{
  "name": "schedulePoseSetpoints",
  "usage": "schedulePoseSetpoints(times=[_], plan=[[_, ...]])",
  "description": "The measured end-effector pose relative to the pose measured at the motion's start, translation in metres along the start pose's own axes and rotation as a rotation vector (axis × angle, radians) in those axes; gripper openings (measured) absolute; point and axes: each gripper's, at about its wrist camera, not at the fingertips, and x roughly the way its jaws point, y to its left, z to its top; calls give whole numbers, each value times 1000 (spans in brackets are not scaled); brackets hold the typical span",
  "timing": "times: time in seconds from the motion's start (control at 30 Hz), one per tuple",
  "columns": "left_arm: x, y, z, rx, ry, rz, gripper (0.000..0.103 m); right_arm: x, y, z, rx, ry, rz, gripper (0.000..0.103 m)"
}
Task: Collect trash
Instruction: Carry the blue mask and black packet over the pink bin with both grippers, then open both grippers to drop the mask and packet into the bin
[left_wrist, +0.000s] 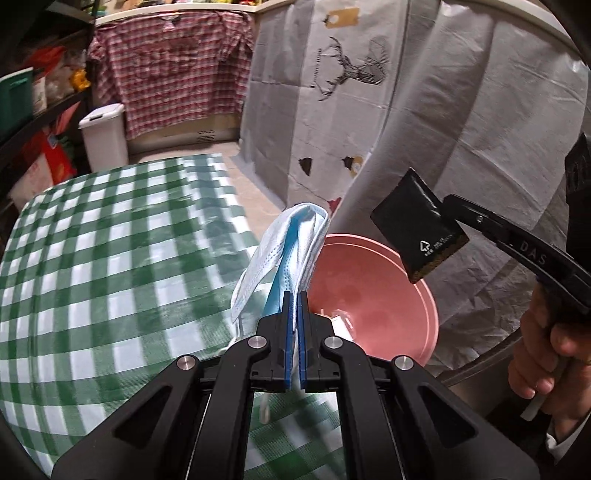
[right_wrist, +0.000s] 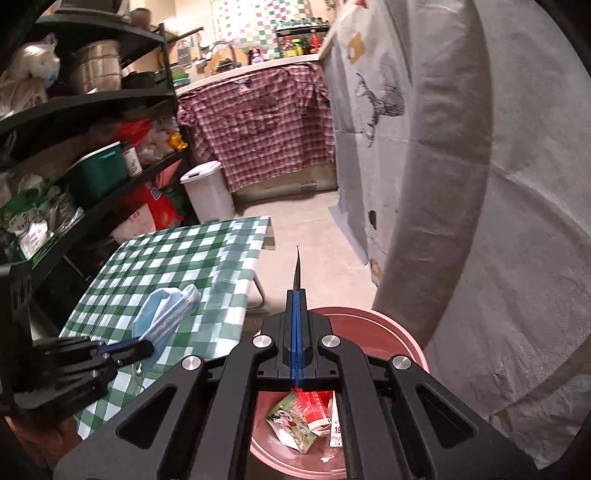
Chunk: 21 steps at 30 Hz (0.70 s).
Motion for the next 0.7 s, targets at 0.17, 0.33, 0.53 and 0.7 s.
schedulePoseSetpoints(times=[0.17,0.33,0.53,0.7], plan=[[16,-22,4,-8,6,-21,2,0,-12,-2,9,0,-14,0],[32,-43,11,14,8,-30,2,0,-22,-4,24,3,-22,0],[52,-57,16,39,28,-21,2,1,-33,-3,56,7,-24,0],[70,-62,17,50,60,-20,3,9,-36,-5,65,40,-26,0]])
